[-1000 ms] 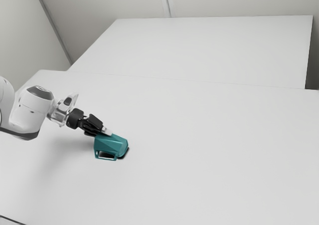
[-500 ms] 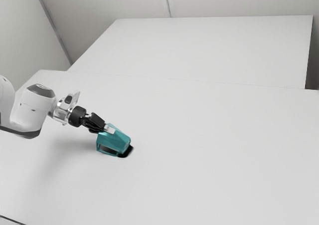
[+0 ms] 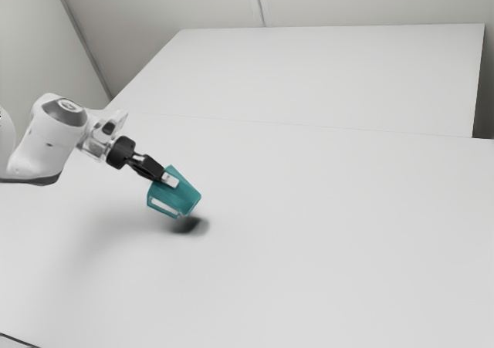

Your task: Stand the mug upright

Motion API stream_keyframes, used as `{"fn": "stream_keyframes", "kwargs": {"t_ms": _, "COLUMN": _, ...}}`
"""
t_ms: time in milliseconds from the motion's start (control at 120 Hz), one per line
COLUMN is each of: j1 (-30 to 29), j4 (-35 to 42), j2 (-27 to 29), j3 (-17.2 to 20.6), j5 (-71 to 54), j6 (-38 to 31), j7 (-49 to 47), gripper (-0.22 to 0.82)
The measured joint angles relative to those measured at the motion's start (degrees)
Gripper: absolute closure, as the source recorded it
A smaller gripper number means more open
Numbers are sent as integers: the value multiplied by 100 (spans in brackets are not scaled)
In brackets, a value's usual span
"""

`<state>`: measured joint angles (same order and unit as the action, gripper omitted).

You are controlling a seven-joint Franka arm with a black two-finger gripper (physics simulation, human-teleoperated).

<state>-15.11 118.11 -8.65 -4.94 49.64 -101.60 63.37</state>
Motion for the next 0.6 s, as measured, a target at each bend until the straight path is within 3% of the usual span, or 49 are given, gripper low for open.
{"fn": "stream_keyframes", "kwargs": {"t_ms": 600, "j1": 2151, "j4": -487, "j2": -293, "j3": 4, "j5": -3575, "j6": -2223, "j7": -775, "gripper": 79}}
